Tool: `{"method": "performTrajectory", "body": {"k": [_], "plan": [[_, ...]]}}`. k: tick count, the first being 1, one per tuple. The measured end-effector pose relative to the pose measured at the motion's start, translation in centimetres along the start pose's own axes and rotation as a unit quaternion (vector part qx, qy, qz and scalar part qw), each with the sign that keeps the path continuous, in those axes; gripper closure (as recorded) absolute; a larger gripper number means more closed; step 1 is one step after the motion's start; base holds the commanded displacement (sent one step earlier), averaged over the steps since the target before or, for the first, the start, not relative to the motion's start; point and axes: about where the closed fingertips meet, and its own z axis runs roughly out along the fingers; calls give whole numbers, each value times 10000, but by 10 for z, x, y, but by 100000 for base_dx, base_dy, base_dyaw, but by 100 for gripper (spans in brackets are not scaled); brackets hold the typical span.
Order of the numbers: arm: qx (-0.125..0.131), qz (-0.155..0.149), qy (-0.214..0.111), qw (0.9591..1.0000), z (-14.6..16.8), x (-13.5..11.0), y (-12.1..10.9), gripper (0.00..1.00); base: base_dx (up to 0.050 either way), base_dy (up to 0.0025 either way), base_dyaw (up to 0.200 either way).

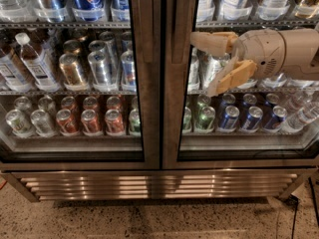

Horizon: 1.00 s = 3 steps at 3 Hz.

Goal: Open right fridge door

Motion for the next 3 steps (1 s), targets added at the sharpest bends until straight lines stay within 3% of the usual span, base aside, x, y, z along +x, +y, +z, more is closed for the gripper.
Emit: {"method": "performTrajectory", "body": {"k": [2,3], "plan": [[-17,61,18,10000,2,0,-3,0,0,0,0],[42,-58,-2,10000,2,-24,-9,0,0,0,0]]}}
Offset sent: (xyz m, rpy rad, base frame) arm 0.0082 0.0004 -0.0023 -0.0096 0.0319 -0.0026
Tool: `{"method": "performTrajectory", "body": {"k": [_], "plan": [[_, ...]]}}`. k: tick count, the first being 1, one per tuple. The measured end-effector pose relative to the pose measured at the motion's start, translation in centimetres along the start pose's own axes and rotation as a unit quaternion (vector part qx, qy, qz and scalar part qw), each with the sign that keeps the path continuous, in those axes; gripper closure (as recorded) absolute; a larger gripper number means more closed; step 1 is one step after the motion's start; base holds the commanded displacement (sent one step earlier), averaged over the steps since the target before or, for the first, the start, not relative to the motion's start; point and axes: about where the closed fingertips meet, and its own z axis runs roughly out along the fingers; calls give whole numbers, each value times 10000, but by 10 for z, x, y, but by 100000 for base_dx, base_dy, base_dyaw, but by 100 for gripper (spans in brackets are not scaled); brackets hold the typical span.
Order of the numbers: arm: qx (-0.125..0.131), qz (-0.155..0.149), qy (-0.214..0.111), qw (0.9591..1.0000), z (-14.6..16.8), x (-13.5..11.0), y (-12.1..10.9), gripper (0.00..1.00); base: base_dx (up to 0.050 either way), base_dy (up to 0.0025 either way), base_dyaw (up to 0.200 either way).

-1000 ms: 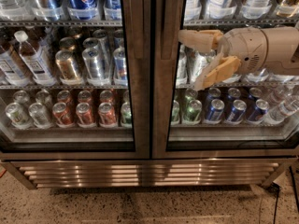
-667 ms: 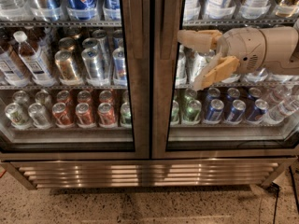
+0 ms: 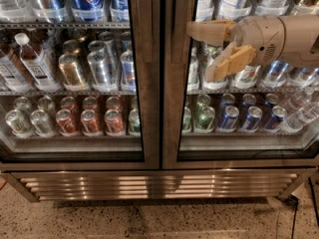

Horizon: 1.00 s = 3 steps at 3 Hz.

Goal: Open right fridge door

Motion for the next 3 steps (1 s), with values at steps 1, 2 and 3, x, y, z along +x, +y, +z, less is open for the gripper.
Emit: {"method": "performTrajectory", "body": {"k": [1,2,3], "plan": [[124,-341,-53,9993,-6,-39,-4,0,0,0,0],[118,-242,-33,9996,-3,-30,-4,0,0,0,0],[118,-242,-33,9996,-3,-30,-4,0,-3589,-248,13800]]}}
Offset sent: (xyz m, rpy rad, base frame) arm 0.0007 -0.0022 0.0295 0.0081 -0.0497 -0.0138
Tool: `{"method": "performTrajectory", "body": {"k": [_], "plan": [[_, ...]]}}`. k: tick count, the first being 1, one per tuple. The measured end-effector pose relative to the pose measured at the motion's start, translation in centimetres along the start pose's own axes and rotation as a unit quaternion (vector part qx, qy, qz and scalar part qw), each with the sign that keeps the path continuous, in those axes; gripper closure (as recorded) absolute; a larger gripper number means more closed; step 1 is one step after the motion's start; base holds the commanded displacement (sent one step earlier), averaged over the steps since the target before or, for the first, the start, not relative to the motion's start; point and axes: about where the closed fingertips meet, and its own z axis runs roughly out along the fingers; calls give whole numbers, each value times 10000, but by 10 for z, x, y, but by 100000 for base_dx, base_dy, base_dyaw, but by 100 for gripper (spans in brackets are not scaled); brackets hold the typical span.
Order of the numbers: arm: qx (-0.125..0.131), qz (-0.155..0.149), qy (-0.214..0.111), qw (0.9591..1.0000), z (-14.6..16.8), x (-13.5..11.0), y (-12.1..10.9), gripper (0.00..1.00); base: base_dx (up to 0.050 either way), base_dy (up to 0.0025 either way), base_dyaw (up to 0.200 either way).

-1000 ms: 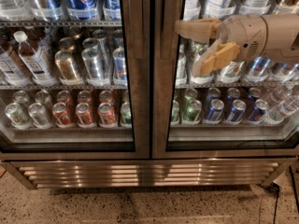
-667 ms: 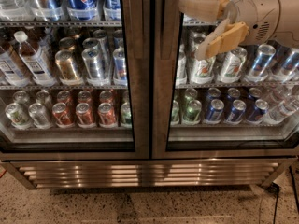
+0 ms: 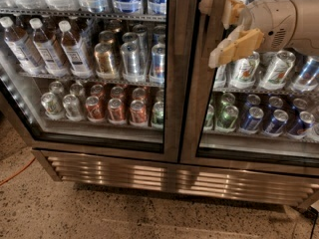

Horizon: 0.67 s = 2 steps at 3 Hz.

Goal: Open right fridge door

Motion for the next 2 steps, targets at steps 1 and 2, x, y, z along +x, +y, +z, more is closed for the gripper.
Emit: {"method": "performTrajectory", "body": {"k": [1,2], "plan": [[0,0,0,10000,0,0,0,0,0,0,0],[0,0,0,10000,0,0,0,19,0,0,0]]}}
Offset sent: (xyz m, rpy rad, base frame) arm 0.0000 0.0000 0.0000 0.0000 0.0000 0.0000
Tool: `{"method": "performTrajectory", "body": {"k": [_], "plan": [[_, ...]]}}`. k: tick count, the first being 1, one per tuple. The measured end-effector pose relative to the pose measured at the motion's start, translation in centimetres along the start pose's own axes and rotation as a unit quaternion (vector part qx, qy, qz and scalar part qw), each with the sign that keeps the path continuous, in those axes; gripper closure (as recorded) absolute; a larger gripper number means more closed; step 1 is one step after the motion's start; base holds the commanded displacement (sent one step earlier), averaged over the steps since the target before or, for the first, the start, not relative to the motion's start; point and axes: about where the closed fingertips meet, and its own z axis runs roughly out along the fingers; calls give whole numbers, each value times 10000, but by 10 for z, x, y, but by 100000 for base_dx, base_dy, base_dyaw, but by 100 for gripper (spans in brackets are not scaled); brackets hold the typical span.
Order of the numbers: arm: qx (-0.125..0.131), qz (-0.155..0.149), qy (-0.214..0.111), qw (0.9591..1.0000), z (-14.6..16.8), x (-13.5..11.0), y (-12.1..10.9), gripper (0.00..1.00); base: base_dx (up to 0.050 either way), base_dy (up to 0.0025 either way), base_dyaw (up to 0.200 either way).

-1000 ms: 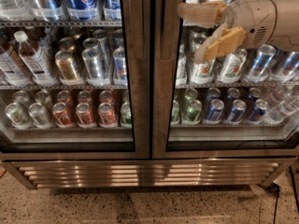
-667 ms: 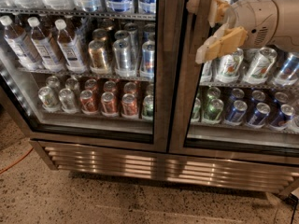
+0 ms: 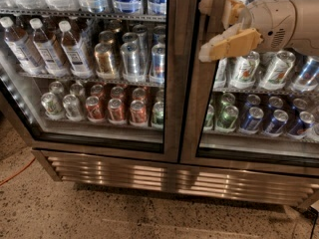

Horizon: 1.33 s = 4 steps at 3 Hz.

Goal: Open right fridge door

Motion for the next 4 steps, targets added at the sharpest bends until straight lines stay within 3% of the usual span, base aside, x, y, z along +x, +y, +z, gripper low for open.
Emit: {"method": "performTrajectory", "body": {"k": [3,4], "plan": [[-1,0,0,10000,0,0,0,89,0,0,0],[-1,0,0,10000,0,0,0,100,0,0,0]]}}
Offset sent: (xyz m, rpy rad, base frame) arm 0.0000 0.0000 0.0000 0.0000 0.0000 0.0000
